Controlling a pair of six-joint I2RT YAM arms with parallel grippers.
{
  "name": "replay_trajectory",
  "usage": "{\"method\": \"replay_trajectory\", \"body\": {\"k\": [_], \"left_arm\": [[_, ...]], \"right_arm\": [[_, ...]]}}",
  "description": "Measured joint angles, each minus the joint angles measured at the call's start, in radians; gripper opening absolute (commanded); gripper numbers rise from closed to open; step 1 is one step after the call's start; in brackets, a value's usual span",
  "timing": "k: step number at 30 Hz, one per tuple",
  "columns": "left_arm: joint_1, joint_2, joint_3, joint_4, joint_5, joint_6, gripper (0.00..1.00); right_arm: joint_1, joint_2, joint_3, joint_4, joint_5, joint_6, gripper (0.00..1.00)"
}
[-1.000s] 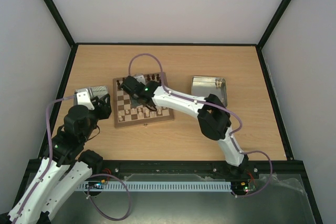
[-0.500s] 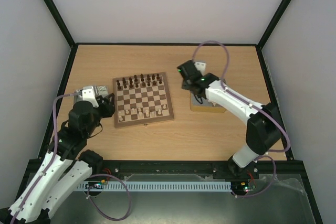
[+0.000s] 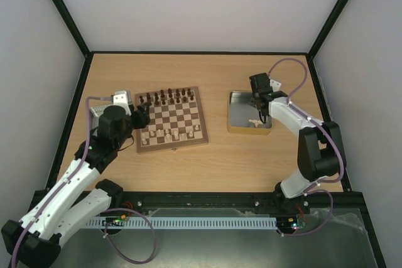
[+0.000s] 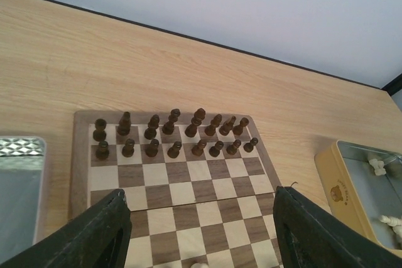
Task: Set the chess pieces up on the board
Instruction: Pick up the chess piece from the storage box.
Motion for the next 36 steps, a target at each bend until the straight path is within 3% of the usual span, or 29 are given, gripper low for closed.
{"method": "replay_trajectory", "body": {"k": [5,13,25,32,36], "left_arm": [[0.000,0.091,0.000,0.072,0.027,0.000,0.64],[0.000,0.128,0.000,0.092,0.056,0.001,0.64],[0.000,0.127,0.000,0.091,0.077,0.001,0.64],[0.000,0.128,0.000,0.087,0.082,0.001,0.64],[0.000,0.129,0.001,0.083,0.082,0.001,0.64]], "right_arm": [[-0.031,0.075,0.004,0.048,-0.013,-0.027,0.26],[-0.039,0.213,0.034,0.083,-0.027,-0.088,0.22],[-0.061,0.335,0.121,0.172,-0.014,-0.253,0.27],[-0.076,0.359,0.138,0.187,-0.031,-0.281,0.24],[-0.095,0.360,0.138,0.198,-0.061,-0.276,0.31]]}}
